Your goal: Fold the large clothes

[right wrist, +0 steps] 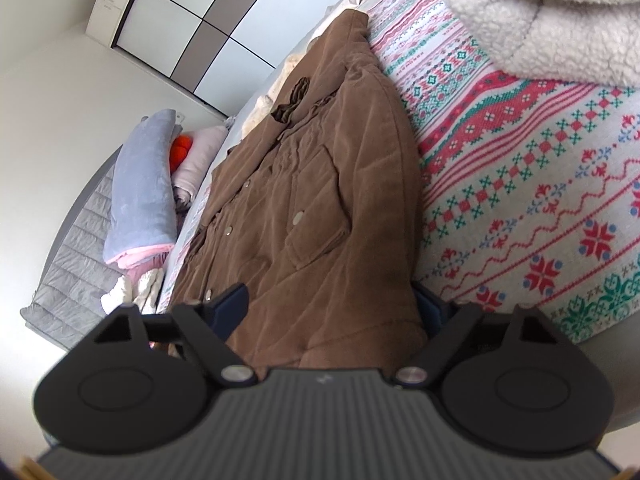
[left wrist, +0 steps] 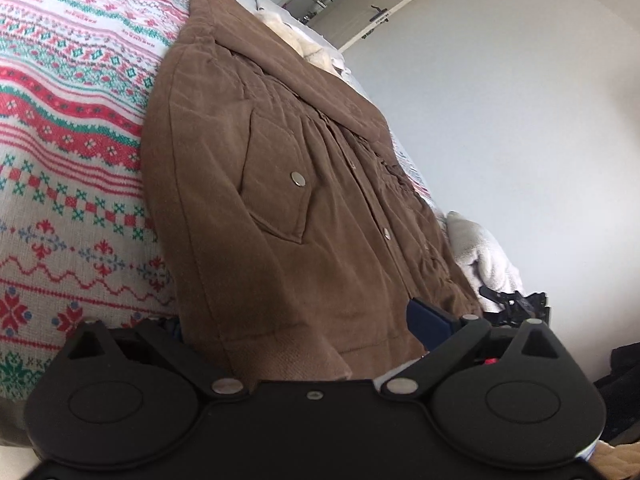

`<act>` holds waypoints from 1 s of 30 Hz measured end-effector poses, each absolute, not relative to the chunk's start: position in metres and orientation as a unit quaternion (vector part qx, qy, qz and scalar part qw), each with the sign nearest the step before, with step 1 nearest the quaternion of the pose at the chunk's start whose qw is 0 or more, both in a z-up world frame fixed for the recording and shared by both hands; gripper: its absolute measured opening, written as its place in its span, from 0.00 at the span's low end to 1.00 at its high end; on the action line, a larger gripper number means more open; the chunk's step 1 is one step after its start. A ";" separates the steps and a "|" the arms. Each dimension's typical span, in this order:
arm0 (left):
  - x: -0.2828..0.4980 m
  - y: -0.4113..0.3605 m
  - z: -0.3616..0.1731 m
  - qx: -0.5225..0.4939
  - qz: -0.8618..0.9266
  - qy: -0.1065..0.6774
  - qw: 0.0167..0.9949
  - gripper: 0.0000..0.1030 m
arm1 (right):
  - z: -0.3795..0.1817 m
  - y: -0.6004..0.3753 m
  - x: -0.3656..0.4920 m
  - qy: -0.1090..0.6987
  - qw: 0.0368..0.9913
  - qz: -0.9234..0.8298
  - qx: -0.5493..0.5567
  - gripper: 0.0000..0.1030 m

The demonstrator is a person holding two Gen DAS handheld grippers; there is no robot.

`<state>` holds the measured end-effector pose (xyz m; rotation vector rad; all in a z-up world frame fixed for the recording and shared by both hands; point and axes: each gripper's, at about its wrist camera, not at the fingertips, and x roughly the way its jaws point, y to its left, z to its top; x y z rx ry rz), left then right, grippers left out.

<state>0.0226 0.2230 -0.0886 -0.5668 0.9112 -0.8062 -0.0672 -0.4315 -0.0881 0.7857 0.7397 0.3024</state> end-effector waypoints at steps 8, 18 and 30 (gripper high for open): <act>0.027 0.211 -0.082 -0.236 -0.352 0.416 0.804 0.71 | -0.086 -0.420 -0.058 0.363 0.848 0.147 0.358 0.73; 0.027 0.205 -0.072 -0.218 -0.299 0.401 0.838 0.26 | -0.076 -0.406 -0.053 0.359 0.866 0.126 0.324 0.24; 0.036 0.188 -0.021 -0.280 -0.275 0.281 0.876 0.17 | -0.034 -0.363 -0.045 0.221 0.922 0.140 0.284 0.17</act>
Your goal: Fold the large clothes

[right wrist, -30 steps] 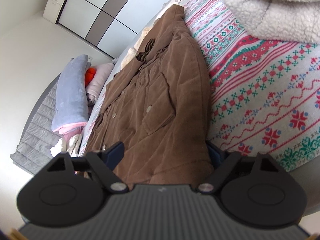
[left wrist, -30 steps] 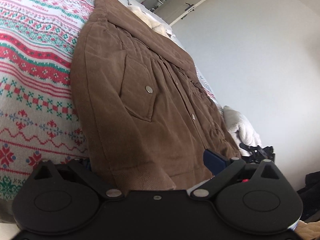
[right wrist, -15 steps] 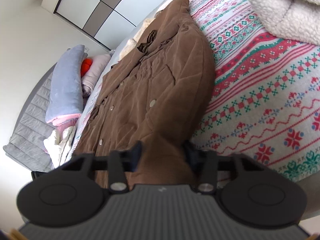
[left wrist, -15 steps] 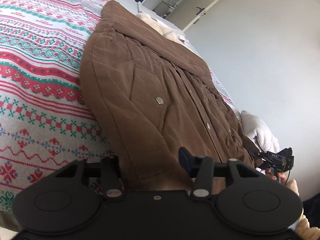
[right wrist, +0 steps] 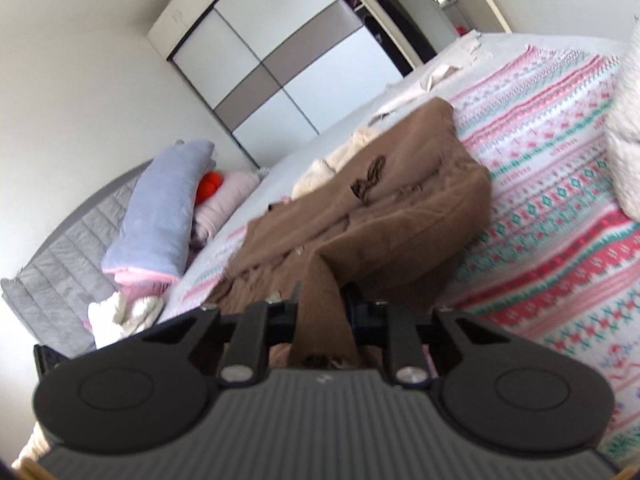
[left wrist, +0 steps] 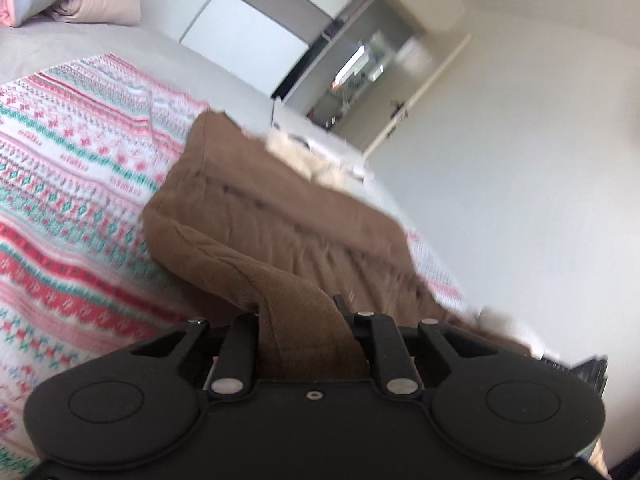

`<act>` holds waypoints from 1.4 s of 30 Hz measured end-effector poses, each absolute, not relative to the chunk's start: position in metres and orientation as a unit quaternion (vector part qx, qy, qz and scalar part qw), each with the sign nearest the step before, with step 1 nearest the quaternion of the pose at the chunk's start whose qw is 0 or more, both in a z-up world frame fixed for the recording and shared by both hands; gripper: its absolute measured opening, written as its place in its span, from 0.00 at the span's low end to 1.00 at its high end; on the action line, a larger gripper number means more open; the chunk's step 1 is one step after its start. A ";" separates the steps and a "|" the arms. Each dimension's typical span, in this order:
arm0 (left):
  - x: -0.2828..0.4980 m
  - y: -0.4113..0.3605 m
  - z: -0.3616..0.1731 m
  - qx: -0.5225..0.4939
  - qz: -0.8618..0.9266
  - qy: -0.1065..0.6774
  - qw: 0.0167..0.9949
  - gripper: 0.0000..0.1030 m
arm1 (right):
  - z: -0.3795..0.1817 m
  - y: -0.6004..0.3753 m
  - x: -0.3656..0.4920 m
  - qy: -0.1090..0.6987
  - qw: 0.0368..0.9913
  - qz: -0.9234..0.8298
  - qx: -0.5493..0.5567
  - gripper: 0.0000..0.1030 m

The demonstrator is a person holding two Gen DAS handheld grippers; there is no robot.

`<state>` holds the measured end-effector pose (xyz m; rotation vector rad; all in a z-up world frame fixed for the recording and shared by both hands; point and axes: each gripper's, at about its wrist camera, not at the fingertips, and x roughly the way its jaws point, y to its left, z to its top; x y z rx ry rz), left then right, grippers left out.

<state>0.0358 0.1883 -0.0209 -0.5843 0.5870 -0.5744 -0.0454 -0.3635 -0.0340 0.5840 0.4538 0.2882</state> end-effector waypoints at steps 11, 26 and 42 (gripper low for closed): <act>0.060 0.169 0.024 -0.312 -0.226 0.202 0.901 0.15 | -0.011 -0.355 -0.018 0.135 0.930 0.097 0.328 0.15; 0.153 0.166 0.066 -0.340 -0.183 0.166 0.907 0.15 | 0.049 -0.380 0.047 0.085 0.953 0.038 0.290 0.14; 0.358 0.138 0.049 -0.287 -0.100 0.147 0.941 0.16 | 0.053 -0.407 0.267 0.069 0.960 -0.061 0.265 0.14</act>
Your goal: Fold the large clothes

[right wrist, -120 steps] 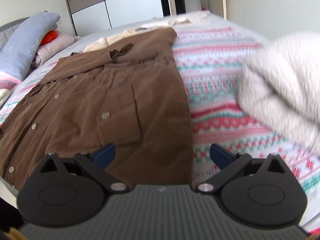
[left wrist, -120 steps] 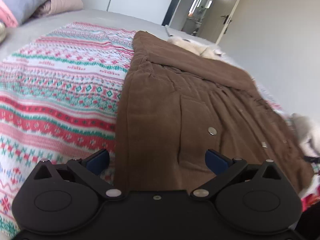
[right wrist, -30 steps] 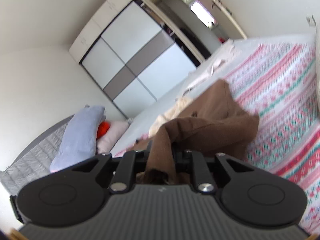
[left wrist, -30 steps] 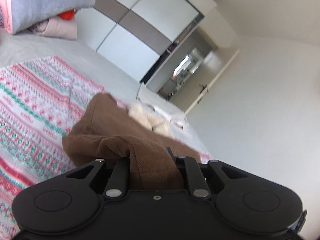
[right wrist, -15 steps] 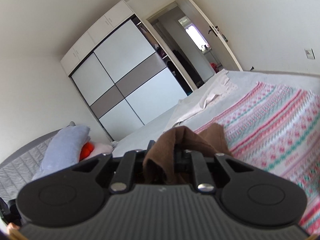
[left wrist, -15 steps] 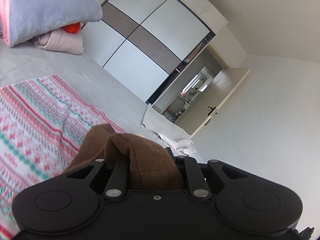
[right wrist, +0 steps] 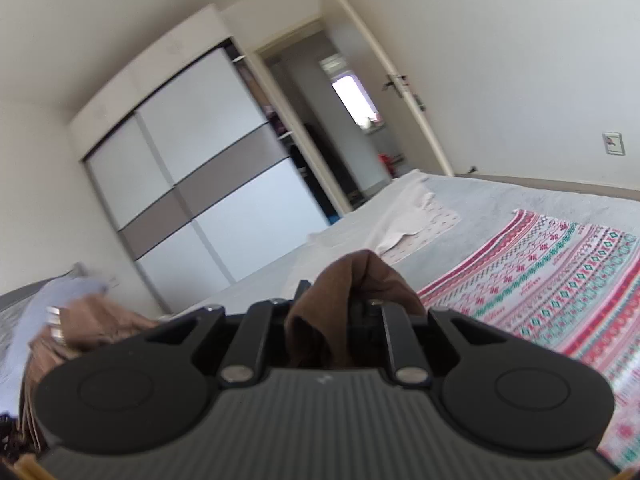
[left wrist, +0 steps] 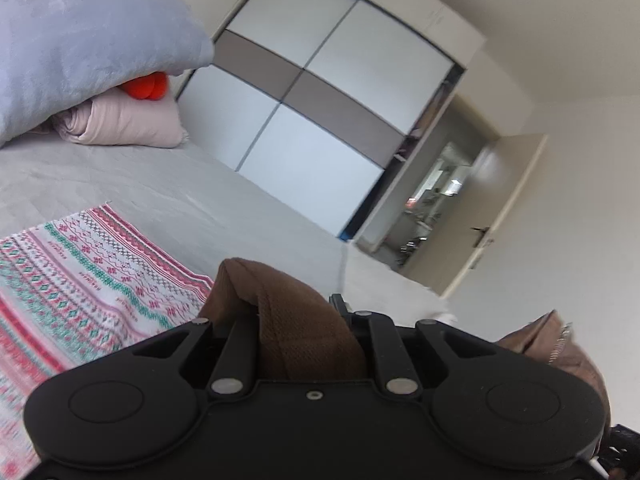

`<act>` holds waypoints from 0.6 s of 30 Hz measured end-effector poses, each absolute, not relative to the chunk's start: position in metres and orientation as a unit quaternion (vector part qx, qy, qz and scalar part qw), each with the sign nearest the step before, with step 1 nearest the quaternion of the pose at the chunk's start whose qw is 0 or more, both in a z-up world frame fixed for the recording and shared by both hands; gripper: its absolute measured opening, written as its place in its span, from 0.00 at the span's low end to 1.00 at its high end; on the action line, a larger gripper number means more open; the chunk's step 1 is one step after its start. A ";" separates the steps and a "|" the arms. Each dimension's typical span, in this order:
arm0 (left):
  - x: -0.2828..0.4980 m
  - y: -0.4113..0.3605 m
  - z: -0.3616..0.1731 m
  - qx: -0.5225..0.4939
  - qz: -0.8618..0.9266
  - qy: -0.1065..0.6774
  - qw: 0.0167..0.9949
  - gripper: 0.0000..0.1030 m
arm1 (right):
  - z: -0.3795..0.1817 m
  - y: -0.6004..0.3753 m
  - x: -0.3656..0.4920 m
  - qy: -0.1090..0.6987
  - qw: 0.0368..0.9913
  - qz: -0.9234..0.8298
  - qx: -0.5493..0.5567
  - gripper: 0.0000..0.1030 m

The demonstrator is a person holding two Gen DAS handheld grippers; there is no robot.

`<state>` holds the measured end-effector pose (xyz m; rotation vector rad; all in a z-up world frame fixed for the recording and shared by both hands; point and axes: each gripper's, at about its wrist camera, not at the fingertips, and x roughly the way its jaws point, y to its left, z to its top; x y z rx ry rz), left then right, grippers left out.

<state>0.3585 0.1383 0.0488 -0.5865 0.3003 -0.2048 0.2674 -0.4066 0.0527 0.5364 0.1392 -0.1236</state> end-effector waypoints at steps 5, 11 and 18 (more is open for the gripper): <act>0.443 0.118 -0.014 -0.280 -0.085 0.186 0.938 0.20 | 0.016 -0.419 0.351 0.096 0.947 -0.089 0.294 0.14; 0.480 0.118 -0.100 -0.318 -0.064 0.221 0.920 0.20 | -0.061 -0.412 0.411 0.142 0.949 -0.146 0.242 0.15; 0.473 0.131 -0.092 -0.362 -0.093 0.222 0.901 0.26 | -0.102 -0.444 0.411 0.140 0.920 -0.106 0.351 0.26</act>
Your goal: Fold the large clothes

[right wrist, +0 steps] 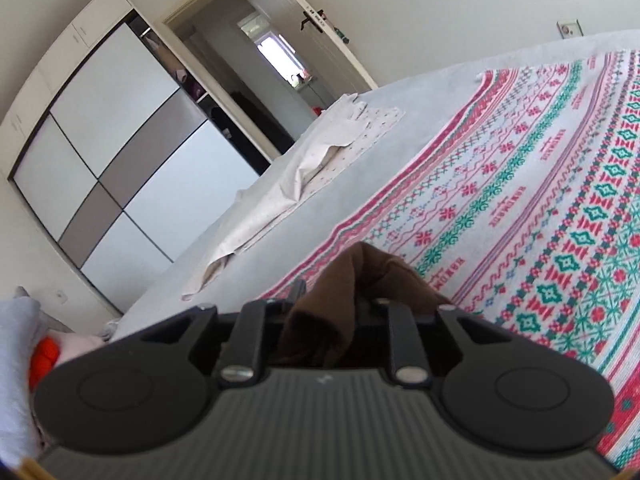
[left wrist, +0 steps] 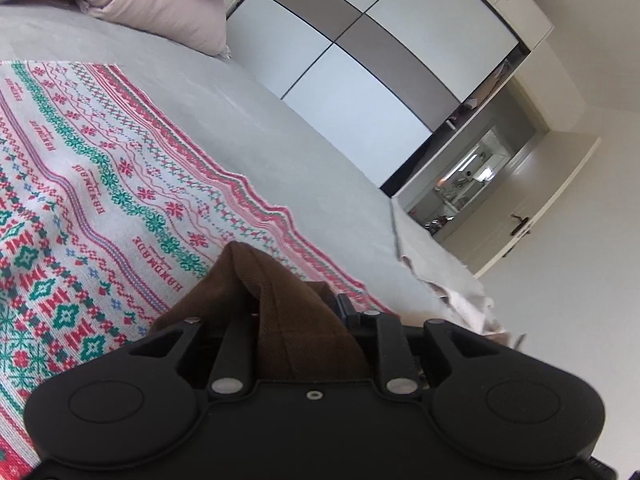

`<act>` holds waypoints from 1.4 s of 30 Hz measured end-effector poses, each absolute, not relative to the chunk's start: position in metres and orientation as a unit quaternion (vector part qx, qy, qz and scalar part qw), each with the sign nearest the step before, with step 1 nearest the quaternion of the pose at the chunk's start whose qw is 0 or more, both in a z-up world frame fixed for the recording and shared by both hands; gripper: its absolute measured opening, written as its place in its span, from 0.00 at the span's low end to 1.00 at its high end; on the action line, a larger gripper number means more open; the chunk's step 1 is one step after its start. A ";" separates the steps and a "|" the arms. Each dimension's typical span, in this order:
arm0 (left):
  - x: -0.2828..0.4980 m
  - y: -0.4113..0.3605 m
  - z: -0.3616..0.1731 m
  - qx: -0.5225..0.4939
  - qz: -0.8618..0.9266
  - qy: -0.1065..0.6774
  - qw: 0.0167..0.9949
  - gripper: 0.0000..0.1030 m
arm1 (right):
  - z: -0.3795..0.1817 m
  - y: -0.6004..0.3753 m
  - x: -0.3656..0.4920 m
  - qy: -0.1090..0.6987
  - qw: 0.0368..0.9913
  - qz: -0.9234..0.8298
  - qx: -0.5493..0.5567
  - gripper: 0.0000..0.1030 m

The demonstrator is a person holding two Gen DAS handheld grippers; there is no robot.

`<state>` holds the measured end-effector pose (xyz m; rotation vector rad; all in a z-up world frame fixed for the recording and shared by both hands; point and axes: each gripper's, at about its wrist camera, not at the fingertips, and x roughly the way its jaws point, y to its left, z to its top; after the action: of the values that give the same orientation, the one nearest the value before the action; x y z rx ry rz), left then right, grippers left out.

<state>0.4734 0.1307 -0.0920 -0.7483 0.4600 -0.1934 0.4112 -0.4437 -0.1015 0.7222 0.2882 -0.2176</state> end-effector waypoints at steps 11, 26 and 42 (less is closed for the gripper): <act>0.442 0.159 -0.017 -0.271 -0.084 0.167 0.944 0.82 | -0.046 -0.462 0.372 0.094 0.940 -0.047 0.325 0.68; 0.541 0.063 -0.064 0.015 0.035 0.231 0.972 0.74 | -0.076 -0.328 0.488 0.210 0.948 -0.163 -0.176 0.41; 0.518 0.115 -0.040 -0.064 0.069 0.277 0.956 0.71 | -0.049 -0.383 0.466 0.267 0.936 -0.228 -0.041 0.52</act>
<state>0.5181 0.1149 -0.0396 -0.1307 0.5623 0.1392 0.4663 -0.3829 -0.0489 -0.0840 0.5453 -0.4657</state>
